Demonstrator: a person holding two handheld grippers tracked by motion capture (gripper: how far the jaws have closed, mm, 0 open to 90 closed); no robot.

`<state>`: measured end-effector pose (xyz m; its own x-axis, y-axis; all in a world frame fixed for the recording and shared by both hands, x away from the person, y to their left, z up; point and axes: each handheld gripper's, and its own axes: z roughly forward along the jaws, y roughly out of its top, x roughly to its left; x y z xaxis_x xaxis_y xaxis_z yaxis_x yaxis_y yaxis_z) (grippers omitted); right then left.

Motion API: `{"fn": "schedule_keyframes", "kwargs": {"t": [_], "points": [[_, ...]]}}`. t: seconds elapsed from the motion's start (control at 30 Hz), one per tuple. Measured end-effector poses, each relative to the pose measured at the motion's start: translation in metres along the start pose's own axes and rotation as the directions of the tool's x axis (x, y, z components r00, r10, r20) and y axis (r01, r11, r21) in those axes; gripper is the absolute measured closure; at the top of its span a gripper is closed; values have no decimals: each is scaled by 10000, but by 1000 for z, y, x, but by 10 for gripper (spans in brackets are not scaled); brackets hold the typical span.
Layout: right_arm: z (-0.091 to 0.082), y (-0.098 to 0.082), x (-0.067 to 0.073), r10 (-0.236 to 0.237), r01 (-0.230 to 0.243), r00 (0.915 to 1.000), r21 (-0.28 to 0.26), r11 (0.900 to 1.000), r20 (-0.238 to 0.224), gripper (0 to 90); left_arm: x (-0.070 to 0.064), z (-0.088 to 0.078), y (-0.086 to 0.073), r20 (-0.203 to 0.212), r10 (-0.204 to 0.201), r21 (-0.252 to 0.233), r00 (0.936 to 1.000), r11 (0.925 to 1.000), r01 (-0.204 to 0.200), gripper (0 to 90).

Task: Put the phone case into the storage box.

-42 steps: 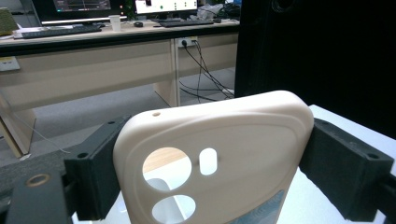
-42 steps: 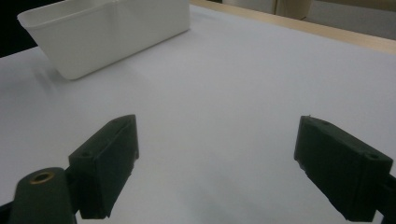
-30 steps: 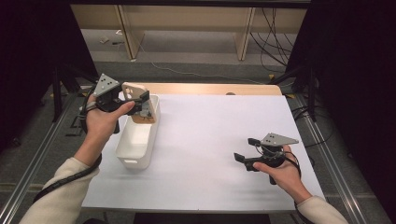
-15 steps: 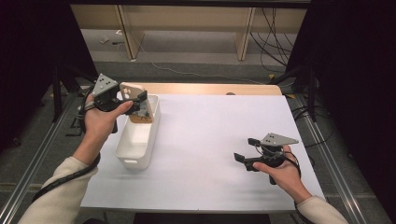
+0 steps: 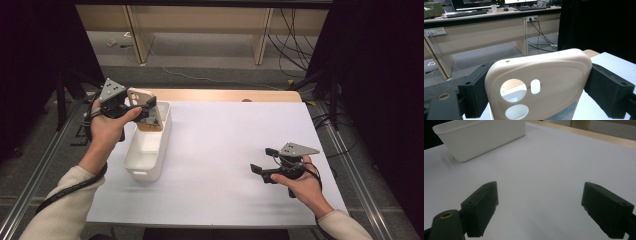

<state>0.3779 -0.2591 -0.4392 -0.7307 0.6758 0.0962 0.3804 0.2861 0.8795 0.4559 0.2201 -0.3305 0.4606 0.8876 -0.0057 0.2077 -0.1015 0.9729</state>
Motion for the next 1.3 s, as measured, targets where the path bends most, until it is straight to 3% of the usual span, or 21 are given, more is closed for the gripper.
{"fn": "schedule_keyframes", "kwargs": {"t": [1.3], "points": [[0,0,0,-17,17,10000,7,10000,-7,149,10,23,-3,-232,49,229,9997,9997,-44,125]]}}
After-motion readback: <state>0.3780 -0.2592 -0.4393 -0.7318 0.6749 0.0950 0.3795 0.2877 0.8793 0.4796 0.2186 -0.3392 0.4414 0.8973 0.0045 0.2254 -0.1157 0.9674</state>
